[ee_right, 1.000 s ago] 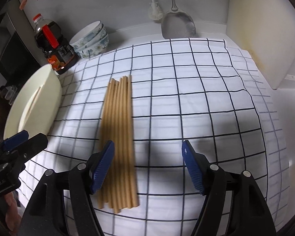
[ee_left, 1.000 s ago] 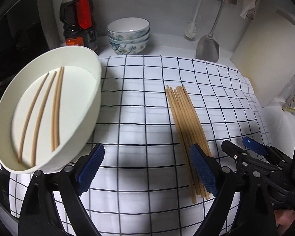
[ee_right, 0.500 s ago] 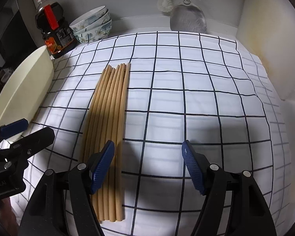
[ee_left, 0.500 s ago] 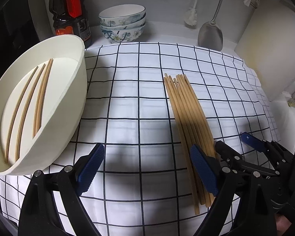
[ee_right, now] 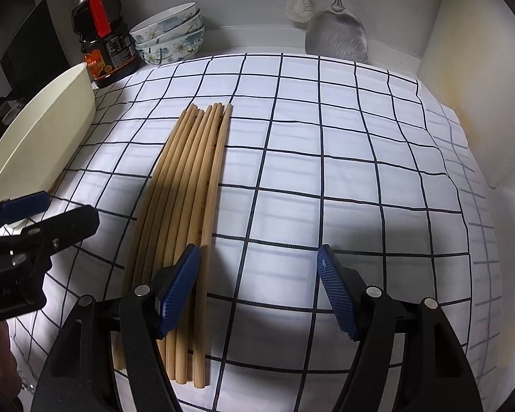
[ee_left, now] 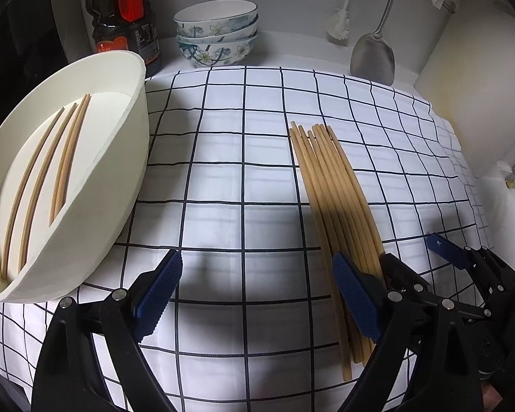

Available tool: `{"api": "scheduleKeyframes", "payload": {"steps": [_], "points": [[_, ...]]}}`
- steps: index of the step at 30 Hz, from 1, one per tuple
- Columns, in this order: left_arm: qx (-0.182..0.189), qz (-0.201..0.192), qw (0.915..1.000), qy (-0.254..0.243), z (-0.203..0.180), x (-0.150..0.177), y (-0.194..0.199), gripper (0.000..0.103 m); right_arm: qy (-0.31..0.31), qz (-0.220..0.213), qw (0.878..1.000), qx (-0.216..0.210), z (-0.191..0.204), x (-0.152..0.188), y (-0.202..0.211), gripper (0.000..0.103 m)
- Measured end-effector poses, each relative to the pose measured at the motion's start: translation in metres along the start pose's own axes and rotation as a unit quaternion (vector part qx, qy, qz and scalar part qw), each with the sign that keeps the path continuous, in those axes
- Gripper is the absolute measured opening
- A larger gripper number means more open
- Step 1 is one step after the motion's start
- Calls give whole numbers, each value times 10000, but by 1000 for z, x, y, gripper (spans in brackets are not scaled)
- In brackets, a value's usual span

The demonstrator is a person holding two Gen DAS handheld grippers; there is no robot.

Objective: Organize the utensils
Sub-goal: 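Close the right gripper on a chopstick while the left gripper grasps another chopstick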

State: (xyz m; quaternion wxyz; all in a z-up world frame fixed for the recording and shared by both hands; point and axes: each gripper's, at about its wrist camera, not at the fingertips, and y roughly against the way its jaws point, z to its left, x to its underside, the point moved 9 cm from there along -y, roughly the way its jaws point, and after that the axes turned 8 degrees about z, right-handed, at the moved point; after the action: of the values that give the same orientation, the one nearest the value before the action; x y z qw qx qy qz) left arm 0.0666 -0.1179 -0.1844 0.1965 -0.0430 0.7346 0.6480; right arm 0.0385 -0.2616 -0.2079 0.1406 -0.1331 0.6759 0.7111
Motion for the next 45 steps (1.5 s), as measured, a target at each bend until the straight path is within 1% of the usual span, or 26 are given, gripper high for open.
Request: {"api": "scheduleKeyframes", "payload": {"steps": [3, 7, 15, 20, 26, 29, 33, 38, 45], "points": [[-4, -5, 10000, -14, -2, 0, -3, 87, 78, 39, 9999, 124, 1, 1, -3, 67], [-7, 0, 10000, -34, -5, 0, -7, 87, -28, -39, 9999, 117, -2, -3, -5, 67], [-57, 71, 9999, -140, -13, 2, -20, 87, -250, -114, 9995, 185, -26, -6, -4, 67], [-135, 148, 9996, -174, -17, 4, -29, 87, -323, -125, 9993, 155, -33, -3, -3, 67], [-251, 70, 9994, -211, -15, 5, -31, 89, -346, -143, 9992, 124, -33, -3, -2, 67], [-235, 142, 9995, -170, -11, 7, -33, 91, -334, -148, 9993, 115, -32, -3, -2, 67], [-424, 106, 9986, -286, -10, 9, -34, 91, -324, -172, 9993, 113, -30, -4, -2, 67], [-438, 110, 9988, -196, -9, 2, -38, 92, -239, -199, 9994, 137, -28, -9, -5, 67], [-443, 65, 9989, -146, -8, -13, -43, 90, -55, -227, 9996, 168, -24, -24, -13, 67]]}}
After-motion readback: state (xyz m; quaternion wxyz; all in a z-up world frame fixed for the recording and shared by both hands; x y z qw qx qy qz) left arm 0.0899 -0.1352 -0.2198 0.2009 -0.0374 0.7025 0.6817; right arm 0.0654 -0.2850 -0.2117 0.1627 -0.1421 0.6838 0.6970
